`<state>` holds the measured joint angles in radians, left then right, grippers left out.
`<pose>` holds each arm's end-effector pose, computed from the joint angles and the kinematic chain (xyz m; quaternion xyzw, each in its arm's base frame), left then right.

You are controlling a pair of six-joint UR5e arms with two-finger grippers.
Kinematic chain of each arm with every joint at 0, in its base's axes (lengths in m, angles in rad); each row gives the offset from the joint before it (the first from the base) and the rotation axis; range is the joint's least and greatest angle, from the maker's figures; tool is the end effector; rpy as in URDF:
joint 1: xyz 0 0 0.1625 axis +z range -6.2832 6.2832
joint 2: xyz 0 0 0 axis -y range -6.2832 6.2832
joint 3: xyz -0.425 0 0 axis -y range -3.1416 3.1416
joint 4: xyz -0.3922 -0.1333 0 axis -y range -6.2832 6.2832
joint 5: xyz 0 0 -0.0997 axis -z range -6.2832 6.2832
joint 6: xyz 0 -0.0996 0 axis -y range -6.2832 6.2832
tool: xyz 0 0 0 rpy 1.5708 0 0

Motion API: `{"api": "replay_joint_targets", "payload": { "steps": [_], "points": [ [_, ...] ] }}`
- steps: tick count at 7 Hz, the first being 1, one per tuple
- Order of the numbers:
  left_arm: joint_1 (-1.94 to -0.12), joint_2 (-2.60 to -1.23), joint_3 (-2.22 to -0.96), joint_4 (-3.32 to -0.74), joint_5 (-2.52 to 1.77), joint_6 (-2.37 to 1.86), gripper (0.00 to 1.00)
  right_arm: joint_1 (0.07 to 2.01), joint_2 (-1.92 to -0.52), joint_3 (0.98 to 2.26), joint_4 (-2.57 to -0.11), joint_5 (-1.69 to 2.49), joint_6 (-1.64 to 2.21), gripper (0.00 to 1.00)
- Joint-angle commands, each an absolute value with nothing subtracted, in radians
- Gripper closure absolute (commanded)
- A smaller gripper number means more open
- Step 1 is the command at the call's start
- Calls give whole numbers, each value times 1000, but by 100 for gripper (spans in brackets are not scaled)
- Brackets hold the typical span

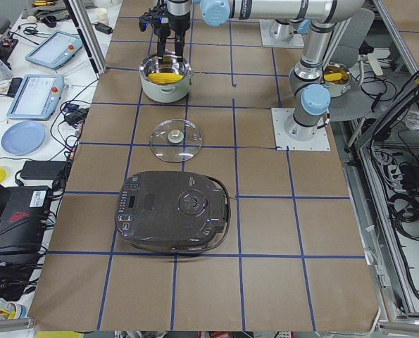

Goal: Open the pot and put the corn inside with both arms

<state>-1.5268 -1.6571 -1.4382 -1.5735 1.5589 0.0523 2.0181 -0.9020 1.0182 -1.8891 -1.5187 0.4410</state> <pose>-0.1109 -0.5378 0.5089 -0.0043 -0.9997 0.0221 0.0049 0.4582 -0.6350 0.3730 -0.0058 0.9945 -0.0799 0.0667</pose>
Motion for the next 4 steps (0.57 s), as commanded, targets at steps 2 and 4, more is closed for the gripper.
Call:
{"api": "replay_joint_targets", "payload": {
  "steps": [2,4],
  "points": [
    [-1555,-1638,-1439,-1574,1568,29,0,1831,-1119,1215,-1816,-1513,196,0],
    [-1559,-1638,-1433,-1572,1537,25,0,1715,-1308,1395,-1787,-1519,68,0]
  ]
}}
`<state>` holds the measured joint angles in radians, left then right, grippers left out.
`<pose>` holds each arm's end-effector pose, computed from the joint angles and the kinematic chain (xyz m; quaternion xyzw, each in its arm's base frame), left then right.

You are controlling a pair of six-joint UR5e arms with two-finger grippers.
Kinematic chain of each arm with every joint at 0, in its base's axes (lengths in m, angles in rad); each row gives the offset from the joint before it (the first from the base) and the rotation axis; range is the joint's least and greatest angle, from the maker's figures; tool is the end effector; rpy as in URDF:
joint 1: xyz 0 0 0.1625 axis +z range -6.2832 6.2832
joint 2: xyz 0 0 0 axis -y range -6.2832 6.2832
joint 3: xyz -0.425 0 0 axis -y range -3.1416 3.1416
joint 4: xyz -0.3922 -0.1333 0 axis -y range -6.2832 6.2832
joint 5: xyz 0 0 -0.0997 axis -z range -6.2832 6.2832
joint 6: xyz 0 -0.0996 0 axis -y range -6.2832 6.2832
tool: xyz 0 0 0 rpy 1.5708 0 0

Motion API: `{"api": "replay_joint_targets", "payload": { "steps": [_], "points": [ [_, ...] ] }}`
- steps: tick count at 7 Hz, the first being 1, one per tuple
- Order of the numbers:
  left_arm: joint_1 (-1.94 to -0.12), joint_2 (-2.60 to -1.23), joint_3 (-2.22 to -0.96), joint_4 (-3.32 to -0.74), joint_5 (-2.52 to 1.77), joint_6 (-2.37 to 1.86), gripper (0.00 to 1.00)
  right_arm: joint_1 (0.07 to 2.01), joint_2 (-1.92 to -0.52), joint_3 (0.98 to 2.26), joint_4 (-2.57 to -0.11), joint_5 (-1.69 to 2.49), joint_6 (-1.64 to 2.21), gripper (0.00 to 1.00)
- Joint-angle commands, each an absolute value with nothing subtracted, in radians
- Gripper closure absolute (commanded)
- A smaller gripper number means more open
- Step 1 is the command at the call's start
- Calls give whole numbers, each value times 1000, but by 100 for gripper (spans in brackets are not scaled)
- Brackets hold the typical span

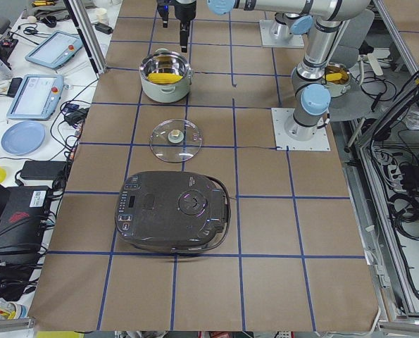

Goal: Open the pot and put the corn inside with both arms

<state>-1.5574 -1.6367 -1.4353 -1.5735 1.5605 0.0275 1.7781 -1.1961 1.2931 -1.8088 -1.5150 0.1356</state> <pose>-0.1273 -0.5271 0.5211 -0.0072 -0.9994 0.0335 0.0045 0.2714 -0.6159 0.4356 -0.0377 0.9964 -0.0646 0.0394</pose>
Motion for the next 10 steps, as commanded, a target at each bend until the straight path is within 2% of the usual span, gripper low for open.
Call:
{"api": "replay_joint_targets", "payload": {
  "steps": [1,3,5,10],
  "points": [
    [-1559,-1631,-1431,-1572,1525,26,0,1712,-1403,1463,-1720,-1528,64,0],
    [-1559,-1629,-1431,-1572,1531,28,0,1703,-1492,1499,-1707,-1535,25,0],
    [-1557,-1629,-1430,-1572,1532,28,0,1703,-1508,1511,-1639,-1535,-27,0],
    [-1554,-1628,-1428,-1574,1539,32,0,1637,-1537,1499,-1661,-1540,-71,0]
  ]
}}
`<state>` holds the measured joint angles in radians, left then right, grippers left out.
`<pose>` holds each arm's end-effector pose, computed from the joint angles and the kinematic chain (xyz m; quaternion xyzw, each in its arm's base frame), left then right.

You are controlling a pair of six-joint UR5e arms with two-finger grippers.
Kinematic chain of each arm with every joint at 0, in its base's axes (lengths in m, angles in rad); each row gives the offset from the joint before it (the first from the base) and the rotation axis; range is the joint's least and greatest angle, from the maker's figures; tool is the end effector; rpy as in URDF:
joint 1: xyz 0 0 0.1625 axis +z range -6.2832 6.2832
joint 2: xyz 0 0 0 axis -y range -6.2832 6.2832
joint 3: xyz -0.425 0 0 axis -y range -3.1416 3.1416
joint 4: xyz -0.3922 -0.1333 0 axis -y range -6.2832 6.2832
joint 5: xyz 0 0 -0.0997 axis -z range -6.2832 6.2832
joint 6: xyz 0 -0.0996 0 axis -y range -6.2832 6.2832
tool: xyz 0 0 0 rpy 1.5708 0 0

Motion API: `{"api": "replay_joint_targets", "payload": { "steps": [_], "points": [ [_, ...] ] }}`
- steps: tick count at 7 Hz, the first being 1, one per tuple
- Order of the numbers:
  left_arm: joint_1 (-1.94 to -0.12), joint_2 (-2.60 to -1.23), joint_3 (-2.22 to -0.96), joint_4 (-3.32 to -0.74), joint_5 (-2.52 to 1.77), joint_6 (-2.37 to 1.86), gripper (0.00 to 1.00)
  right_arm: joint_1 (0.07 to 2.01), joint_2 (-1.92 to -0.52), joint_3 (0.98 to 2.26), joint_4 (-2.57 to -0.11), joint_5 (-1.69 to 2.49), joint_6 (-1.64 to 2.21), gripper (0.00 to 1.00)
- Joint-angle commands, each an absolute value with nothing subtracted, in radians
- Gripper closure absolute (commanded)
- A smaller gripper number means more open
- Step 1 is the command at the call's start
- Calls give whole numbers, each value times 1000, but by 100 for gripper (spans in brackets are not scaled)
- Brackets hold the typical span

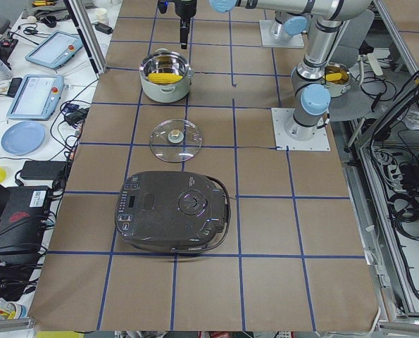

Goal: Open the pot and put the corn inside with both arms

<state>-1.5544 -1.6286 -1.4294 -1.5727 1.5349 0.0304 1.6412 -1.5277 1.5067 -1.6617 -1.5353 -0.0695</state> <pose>-0.1283 -0.5250 0.5285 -0.0077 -0.9990 0.0412 0.0170 0.1731 -0.5097 0.5076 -0.0708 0.9958 -0.0559 0.0177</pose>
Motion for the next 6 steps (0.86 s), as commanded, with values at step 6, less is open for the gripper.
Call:
{"api": "replay_joint_targets", "payload": {
  "steps": [6],
  "points": [
    [-1545,-1629,-1430,-1572,1531,32,0,1638,-1526,1433,-1646,-1563,-54,0]
  ]
}}
